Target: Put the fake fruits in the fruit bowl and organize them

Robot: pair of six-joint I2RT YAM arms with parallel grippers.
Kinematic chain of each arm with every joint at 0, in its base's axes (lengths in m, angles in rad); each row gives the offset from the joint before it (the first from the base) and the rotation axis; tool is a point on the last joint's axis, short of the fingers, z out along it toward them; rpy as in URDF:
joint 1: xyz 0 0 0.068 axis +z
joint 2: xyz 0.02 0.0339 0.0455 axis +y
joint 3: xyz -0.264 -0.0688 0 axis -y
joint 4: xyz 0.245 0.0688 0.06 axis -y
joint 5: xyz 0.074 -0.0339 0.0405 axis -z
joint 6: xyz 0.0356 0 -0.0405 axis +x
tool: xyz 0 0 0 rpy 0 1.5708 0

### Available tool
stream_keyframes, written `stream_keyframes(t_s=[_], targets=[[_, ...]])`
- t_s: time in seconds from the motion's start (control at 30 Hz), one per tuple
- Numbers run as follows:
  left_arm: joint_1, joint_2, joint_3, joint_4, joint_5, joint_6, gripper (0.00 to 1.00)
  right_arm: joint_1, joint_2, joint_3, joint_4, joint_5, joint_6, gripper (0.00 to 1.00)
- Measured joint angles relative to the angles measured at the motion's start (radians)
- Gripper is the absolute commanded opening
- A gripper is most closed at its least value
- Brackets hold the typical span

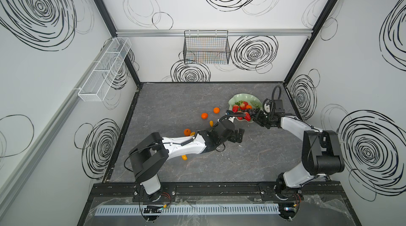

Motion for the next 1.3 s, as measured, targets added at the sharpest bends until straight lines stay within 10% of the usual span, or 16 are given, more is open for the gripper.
stream_keyframes(t_s=[1.3], targets=[[0.023, -0.433, -0.345, -0.075, -0.077, -0.020, 0.99, 0.241, -0.369, -0.330, -0.012, -0.050, 0.051, 0.01]])
